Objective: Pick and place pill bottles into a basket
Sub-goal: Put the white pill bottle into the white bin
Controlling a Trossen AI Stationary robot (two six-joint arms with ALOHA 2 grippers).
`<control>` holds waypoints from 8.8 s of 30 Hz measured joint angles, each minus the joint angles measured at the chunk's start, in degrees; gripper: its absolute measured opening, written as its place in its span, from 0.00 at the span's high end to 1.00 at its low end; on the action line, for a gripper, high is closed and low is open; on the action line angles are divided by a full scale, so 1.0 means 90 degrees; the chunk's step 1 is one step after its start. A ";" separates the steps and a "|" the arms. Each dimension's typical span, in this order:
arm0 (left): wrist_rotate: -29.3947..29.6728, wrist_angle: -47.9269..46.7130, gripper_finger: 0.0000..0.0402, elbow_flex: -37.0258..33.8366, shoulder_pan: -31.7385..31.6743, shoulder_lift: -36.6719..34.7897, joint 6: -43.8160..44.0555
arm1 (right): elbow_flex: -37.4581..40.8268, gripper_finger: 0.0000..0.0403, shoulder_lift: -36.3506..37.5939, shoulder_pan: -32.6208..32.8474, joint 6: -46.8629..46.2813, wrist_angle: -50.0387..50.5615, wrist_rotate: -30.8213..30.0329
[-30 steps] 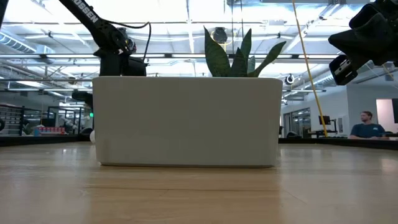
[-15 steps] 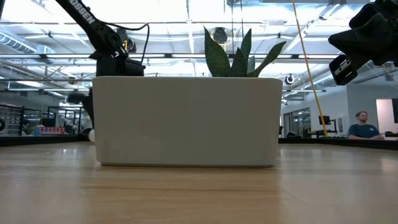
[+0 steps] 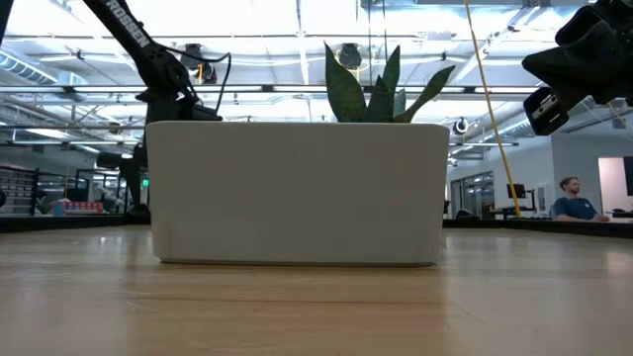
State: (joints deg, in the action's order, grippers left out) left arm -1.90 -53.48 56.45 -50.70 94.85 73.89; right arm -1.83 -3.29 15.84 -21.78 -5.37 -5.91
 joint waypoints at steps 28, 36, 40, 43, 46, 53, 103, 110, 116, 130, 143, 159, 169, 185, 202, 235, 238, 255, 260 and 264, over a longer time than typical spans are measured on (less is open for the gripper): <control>-0.0741 0.2066 0.19 0.0675 -0.0571 0.0244 -0.0071 | 0.0000 0.99 0.0000 0.0001 -0.0001 0.0000 0.0001; -0.0725 0.2215 0.09 0.0675 -0.0527 0.0530 -0.0059 | 0.0001 0.99 0.0000 0.0001 -0.0002 0.0000 0.0002; -0.0750 0.2498 0.09 0.0675 -0.0454 0.0814 -0.0100 | 0.0001 0.99 0.0001 0.0001 -0.0001 0.0000 0.0002; -0.1028 0.2902 0.09 0.0675 -0.0408 0.1105 0.0011 | 0.0000 0.99 0.0001 0.0002 0.0000 0.0000 0.0002; -0.1186 0.2905 0.09 0.0715 -0.0378 0.1242 0.0049 | 0.0002 0.99 0.0001 0.0001 -0.0001 0.0000 0.0002; -0.1169 0.2757 0.09 0.0709 -0.0479 0.1234 -0.0202 | 0.0001 0.99 0.0001 0.0002 0.0000 -0.0002 0.0002; -0.1715 0.4021 0.54 0.0672 0.0403 -0.2875 0.0181 | 0.0002 0.99 0.0000 0.0000 -0.0876 -0.0641 -0.0199; -0.0852 0.4870 0.51 0.0679 0.0876 -0.3380 0.0036 | 0.0002 0.99 0.0000 0.0002 -0.2177 -0.3012 -0.1486; -0.0332 0.5648 0.54 0.0682 0.1399 -0.3584 -0.0585 | 0.0005 0.99 -0.0010 -0.0004 -0.3343 -0.4713 -0.2990; -0.0411 0.7343 0.55 0.0684 0.2252 -0.3585 -0.1904 | -0.0240 0.99 -0.1941 -0.0012 -0.5017 -0.5186 -0.3028; -0.0274 0.8260 0.54 0.0684 0.2858 -0.3587 -0.2788 | -0.3266 0.97 -0.5610 -0.0283 -0.2850 -0.6200 -0.1186; -0.0085 0.9068 0.55 0.0682 0.3726 -0.3587 -0.3656 | -0.6381 0.29 -0.8973 -0.1370 -0.3968 -0.6317 -0.1151; 0.0178 0.9008 0.52 0.0682 0.4326 -0.3587 -0.3888 | -0.7553 0.14 -0.9871 -0.1593 -0.3901 -0.6290 -0.1147; 0.0231 0.8771 0.55 0.0682 0.4581 -0.3565 -0.4076 | -0.8872 0.16 -1.0774 -0.1683 -0.3935 -0.5911 -0.1146; 0.0395 0.8646 0.54 0.0682 0.4732 -0.3565 -0.4294 | -0.9322 0.16 -1.0875 -0.1753 -0.3797 -0.5559 -0.0978; 0.0500 0.8451 0.48 0.0677 0.4715 -0.3456 -0.4345 | -0.9321 0.54 -1.0873 -0.1851 -0.3948 -0.5321 -0.1000; 0.0413 0.8458 0.51 0.0677 0.4720 -0.3458 -0.4318 | -0.9321 0.61 -1.0873 -0.1851 -0.3818 -0.5331 -0.0996; 0.0339 0.8482 0.25 0.0682 0.4727 -0.3506 -0.4258 | -0.9316 0.63 -1.0873 -0.1853 -0.3497 -0.5376 -0.0892; 0.0383 0.8548 0.16 0.0682 0.4724 -0.3536 -0.4333 | -0.9316 0.63 -1.0873 -0.1853 -0.3406 -0.5389 -0.0822; 0.0536 0.8568 0.10 0.0679 0.4714 -0.3716 -0.4683 | -0.9316 0.63 -1.0871 -0.1853 -0.3317 -0.5391 -0.0821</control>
State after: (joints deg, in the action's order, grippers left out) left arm 2.92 23.64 62.57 -8.28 61.41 31.74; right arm -85.67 -101.12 -0.84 -51.64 -53.89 -13.30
